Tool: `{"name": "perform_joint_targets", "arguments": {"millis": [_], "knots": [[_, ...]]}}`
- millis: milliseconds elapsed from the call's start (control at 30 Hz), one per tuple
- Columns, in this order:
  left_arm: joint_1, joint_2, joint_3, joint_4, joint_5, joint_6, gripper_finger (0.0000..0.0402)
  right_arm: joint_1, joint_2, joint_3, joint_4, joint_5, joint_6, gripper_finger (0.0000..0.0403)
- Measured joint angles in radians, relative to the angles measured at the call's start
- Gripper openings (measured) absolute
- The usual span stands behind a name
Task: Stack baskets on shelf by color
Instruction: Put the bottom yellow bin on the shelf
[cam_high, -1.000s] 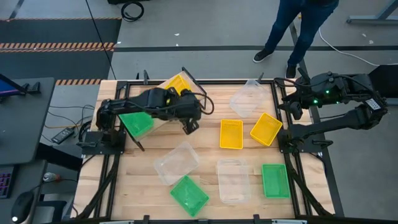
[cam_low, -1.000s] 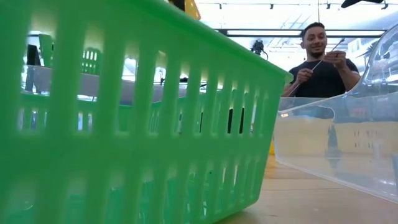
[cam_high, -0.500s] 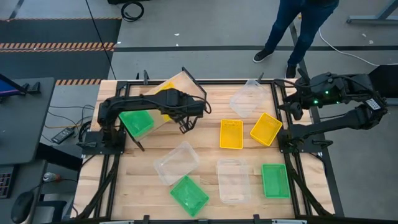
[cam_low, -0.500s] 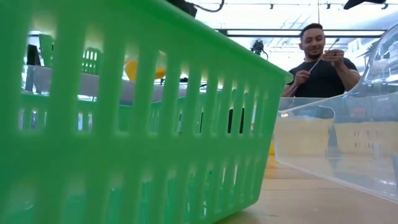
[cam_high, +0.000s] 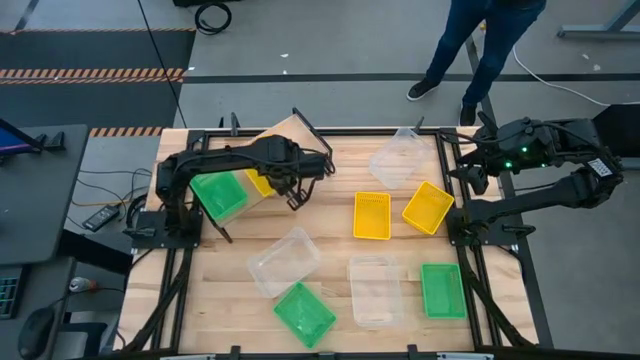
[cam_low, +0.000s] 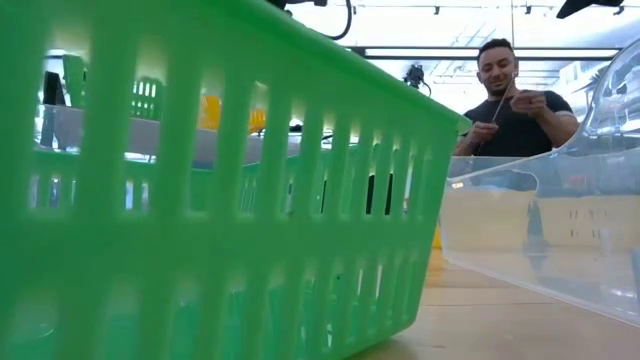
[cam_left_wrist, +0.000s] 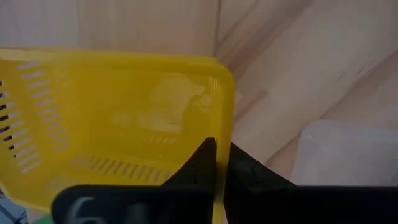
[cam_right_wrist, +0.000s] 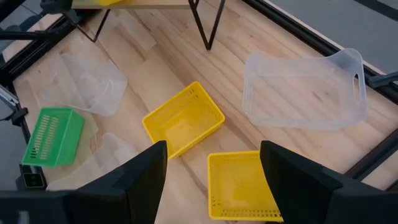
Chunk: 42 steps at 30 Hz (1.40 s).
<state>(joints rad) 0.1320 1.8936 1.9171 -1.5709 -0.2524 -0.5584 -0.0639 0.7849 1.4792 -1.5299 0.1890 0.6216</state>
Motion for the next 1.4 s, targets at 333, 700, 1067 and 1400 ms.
{"name": "perform_joint_targets", "arguments": {"millis": [333,700,1067,1400], "knots": [[0.044,-0.018,-0.001,0.000,0.015,0.125,0.0018,0.000,0.000,0.000,0.000,0.000,-0.015,0.0264],[0.068,-0.018,-0.002,0.000,0.058,0.125,0.0018,0.000,0.000,0.000,0.000,0.000,-0.014,0.0264],[0.075,-0.018,-0.002,0.000,0.093,0.152,0.0070,0.000,0.000,0.000,0.000,0.000,-0.014,0.0264],[0.086,-0.018,-0.002,0.000,0.093,0.148,0.0118,0.000,0.000,0.000,0.000,0.000,-0.014,0.0264]]}}
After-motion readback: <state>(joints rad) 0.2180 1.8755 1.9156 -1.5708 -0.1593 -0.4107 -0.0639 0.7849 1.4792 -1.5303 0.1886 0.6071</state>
